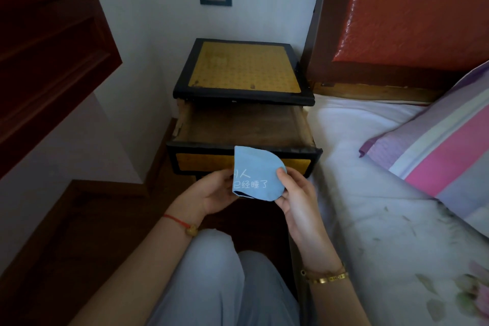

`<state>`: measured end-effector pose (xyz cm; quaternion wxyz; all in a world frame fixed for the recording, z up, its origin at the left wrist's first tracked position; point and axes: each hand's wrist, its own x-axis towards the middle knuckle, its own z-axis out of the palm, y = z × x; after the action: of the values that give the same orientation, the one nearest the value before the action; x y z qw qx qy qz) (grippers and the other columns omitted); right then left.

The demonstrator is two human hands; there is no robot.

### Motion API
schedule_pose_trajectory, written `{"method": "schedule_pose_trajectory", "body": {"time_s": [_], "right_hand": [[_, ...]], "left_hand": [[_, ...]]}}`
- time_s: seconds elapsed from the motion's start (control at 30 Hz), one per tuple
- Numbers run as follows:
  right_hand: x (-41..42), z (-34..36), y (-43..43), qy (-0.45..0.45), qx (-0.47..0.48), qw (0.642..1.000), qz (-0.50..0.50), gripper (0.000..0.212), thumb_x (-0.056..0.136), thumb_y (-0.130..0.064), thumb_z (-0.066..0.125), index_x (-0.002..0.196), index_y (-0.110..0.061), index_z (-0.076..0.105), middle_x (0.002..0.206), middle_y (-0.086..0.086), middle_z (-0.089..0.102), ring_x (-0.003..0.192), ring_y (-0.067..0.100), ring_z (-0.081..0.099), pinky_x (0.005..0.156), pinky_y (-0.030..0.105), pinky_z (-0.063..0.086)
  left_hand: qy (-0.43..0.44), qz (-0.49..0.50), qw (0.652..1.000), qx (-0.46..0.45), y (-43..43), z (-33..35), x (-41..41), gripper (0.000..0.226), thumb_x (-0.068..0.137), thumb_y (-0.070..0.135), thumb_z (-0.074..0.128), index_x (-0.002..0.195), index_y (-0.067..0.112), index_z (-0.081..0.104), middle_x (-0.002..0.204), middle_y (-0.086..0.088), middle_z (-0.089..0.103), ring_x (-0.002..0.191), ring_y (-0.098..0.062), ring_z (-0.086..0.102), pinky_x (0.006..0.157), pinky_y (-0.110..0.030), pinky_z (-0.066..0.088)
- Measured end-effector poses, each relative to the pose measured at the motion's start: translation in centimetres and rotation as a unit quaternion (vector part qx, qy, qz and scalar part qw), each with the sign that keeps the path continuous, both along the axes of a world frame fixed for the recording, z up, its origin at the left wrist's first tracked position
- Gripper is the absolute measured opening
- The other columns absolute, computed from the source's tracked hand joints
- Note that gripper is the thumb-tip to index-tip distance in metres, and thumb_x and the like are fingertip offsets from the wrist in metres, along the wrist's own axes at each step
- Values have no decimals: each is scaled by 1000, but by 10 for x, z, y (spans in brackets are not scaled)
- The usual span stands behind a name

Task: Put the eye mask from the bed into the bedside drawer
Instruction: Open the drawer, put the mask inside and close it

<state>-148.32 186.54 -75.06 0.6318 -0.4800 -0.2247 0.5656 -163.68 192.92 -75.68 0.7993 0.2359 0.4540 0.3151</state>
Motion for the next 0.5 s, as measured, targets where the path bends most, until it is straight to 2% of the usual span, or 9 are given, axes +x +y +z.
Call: {"method": "schedule_pose_trajectory", "body": {"time_s": [0.1,0.2,0.27,0.37,0.5], "right_hand": [[-3,0,-5,-5,-2,1000,0,6,92,-14,63,94,-17,68,90,-1,79,93,17,75,71,27,62],[-6,1,-7,-19,-4,1000,2,6,92,-14,63,95,-16,68,99,5,76,100,22,72,77,29,62],[-6,2,-8,-17,1,1000,3,7,92,-13,62,94,-15,69,100,6,76,101,23,72,79,30,61],[-5,4,-7,-14,17,1000,3,8,92,-13,62,94,-14,70,100,6,76,102,22,72,78,28,61],[-3,8,-1,-29,36,999,8,11,92,-15,63,101,-12,69,108,10,74,104,22,72,77,28,60]], "left_hand": [[-26,5,999,-24,-9,5,-7,44,105,18,41,145,3,48,149,-19,52,140,-34,48,116,-43,38],[-43,-9,998,-36,-16,13,-13,45,105,24,41,145,4,49,147,-19,55,130,-31,54,100,-40,48],[-47,-17,998,-48,-20,18,-18,47,105,32,42,142,5,51,144,-20,58,131,-31,55,103,-41,47],[-2,-28,999,-46,-26,26,-28,50,102,41,45,134,4,57,135,-19,64,123,-30,59,95,-41,52],[84,-27,995,39,-30,44,-36,35,98,35,56,125,14,63,122,-11,71,104,-24,67,84,-34,57]]}}
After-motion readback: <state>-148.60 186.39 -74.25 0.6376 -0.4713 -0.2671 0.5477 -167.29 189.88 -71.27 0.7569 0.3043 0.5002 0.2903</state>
